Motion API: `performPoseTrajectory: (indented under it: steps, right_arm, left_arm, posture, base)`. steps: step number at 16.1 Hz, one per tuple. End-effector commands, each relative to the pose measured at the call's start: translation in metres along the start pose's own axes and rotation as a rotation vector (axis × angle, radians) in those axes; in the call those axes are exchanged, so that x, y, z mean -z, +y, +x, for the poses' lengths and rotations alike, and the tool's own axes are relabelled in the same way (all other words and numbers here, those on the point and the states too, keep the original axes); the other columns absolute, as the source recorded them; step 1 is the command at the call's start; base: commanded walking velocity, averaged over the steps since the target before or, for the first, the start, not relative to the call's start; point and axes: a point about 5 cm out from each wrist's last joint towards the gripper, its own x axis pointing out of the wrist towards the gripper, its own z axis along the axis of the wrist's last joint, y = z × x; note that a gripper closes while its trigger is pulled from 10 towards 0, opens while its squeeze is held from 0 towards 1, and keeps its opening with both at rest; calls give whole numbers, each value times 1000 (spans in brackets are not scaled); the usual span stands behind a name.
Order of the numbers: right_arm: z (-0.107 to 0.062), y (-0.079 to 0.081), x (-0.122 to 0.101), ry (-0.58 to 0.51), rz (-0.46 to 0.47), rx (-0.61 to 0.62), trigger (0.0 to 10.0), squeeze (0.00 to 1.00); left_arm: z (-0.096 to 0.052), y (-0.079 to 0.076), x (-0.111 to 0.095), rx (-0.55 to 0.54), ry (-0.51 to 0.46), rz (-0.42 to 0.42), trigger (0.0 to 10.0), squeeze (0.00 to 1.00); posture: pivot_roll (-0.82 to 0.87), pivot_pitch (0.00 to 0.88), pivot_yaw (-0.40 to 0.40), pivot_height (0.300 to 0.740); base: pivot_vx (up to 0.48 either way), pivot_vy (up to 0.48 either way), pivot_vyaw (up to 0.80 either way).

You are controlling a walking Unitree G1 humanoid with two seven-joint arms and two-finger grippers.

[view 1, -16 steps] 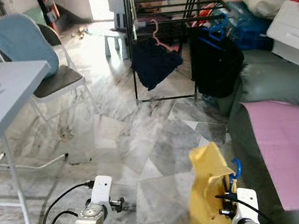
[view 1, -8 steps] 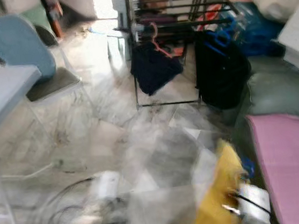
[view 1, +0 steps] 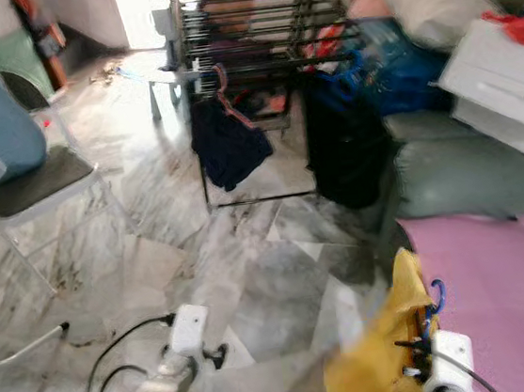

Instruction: Hang hanger

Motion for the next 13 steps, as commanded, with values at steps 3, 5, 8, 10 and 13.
performPoseTrajectory:
  steps: [3, 5, 8, 10, 13]
  right_arm:
    - [3, 2, -10, -38, -5, -11, 10000, 0]
    - [3, 2, -10, -38, -5, -11, 10000, 0]
    - [3, 1, -14, -67, -43, -37, 10000, 0]
    - [3, 0, -20, -107, -98, -76, 10000, 0]
    - [2, -4, -17, -92, -102, -66, 10000, 0]
  left_arm:
    - [1, -1, -7, -2, -20, 11, 10000, 0]
    - [1, -1, -7, -2, -20, 11, 10000, 0]
    - [1, -2, -10, -11, -18, 3, 10000, 0]
    - [2, -5, -13, -20, -12, 3, 10000, 0]
    - [2, -6, -11, -18, -6, 20, 10000, 0]
  posture:
    - [-22, 0, -40, 740]
    - [-22, 0, -40, 740]
    - [-46, 0, -24, 740]
    - [-47, 0, -23, 740]
    - [-45, 0, -24, 740]
  base:
    - [439, 0, 0]
    - [439, 0, 0]
    - [393, 97, 181]
    - [298, 291, 553]
    - [294, 291, 152]
